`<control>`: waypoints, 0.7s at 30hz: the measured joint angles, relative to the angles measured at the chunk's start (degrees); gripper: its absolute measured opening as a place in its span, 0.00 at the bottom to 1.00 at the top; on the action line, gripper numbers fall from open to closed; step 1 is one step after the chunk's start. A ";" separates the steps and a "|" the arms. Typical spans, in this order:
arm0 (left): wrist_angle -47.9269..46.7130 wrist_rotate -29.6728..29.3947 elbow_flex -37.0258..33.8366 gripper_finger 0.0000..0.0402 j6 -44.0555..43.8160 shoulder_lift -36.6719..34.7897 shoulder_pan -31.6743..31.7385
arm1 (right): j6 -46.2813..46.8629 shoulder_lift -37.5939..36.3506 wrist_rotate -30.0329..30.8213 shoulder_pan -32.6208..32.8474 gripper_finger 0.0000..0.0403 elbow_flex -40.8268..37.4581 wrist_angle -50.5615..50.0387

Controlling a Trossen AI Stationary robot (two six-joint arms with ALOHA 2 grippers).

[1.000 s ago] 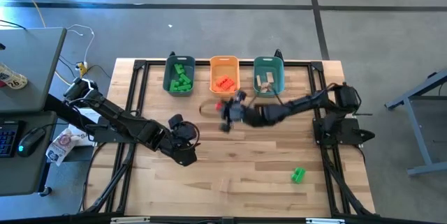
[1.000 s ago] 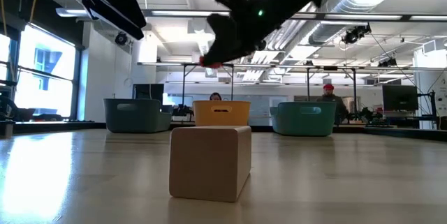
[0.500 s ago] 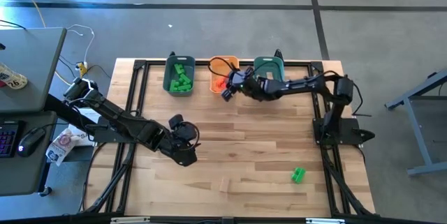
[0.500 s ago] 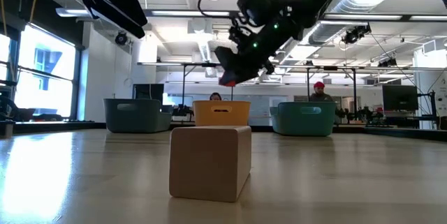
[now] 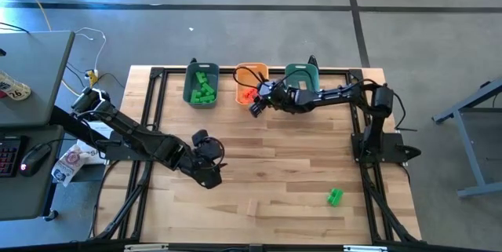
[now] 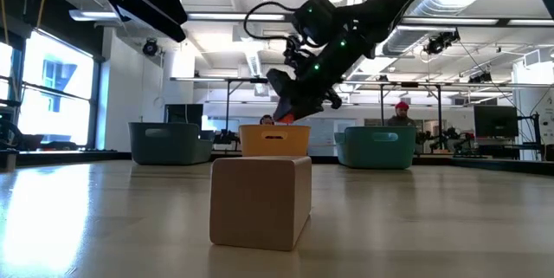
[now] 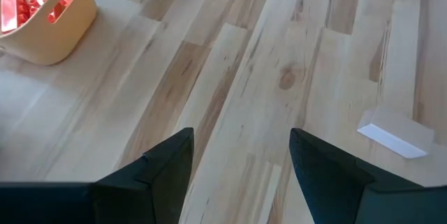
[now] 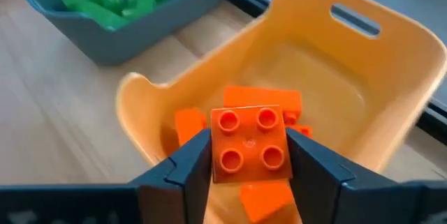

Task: Sort & place blocks by color
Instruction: Put the orange game piece into the yellow bin, then put the green game piece into the dark blue bin

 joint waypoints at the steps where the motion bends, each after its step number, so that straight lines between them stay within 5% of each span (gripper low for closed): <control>1: 0.06 0.04 0.00 0.56 0.00 0.01 0.00 | 0.04 0.00 0.02 -0.02 0.39 0.00 -0.90; 12: 0.13 0.09 0.00 0.56 0.00 0.01 -0.02 | -1.70 -0.18 -0.33 -0.02 0.50 0.00 -2.44; 21: 0.12 0.10 0.00 0.56 0.00 0.02 0.00 | 0.70 -7.86 -8.26 0.68 0.52 0.00 -9.70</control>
